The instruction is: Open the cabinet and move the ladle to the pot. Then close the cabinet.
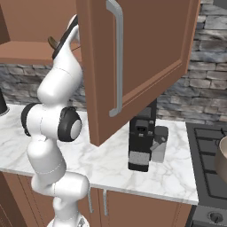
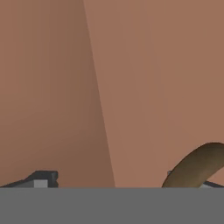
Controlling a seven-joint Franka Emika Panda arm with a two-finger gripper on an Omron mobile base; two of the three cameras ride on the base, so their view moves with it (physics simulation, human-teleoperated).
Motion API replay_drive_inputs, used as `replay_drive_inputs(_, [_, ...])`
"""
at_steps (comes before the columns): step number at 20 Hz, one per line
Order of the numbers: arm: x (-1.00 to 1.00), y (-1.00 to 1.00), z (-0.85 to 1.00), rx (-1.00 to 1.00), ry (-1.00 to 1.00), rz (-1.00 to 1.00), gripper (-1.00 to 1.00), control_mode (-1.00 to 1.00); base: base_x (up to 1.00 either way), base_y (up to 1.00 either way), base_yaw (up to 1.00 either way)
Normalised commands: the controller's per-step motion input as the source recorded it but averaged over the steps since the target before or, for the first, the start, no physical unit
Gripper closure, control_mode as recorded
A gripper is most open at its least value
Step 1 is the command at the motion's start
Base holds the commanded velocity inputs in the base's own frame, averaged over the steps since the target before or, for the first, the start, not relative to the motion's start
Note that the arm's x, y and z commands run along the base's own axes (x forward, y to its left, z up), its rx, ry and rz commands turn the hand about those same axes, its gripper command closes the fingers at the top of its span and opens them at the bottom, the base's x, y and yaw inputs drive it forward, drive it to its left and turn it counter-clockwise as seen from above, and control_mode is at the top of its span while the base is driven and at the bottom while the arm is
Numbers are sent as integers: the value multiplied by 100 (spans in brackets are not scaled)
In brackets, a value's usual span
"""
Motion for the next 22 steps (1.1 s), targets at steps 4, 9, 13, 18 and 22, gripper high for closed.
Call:
replay_drive_inputs(4, [24, 0, -7, 0, 0, 0, -100, -100, 0, 0, 0])
replay_drive_inputs(9, [30, 0, -11, 0, 0, 0, -100, -100, 0, 0, 0])
replay_drive_inputs(13, [27, 0, -13, 0, 0, 0, -100, -100, 0, 0, 0])
replay_drive_inputs(18, [15, 4, -14, 0, 0, 0, -100, -100, 0, 0, 0])
replay_drive_inputs(22, [5, 8, -13, 0, 0, 0, 100, -100, 0, 0, 0])
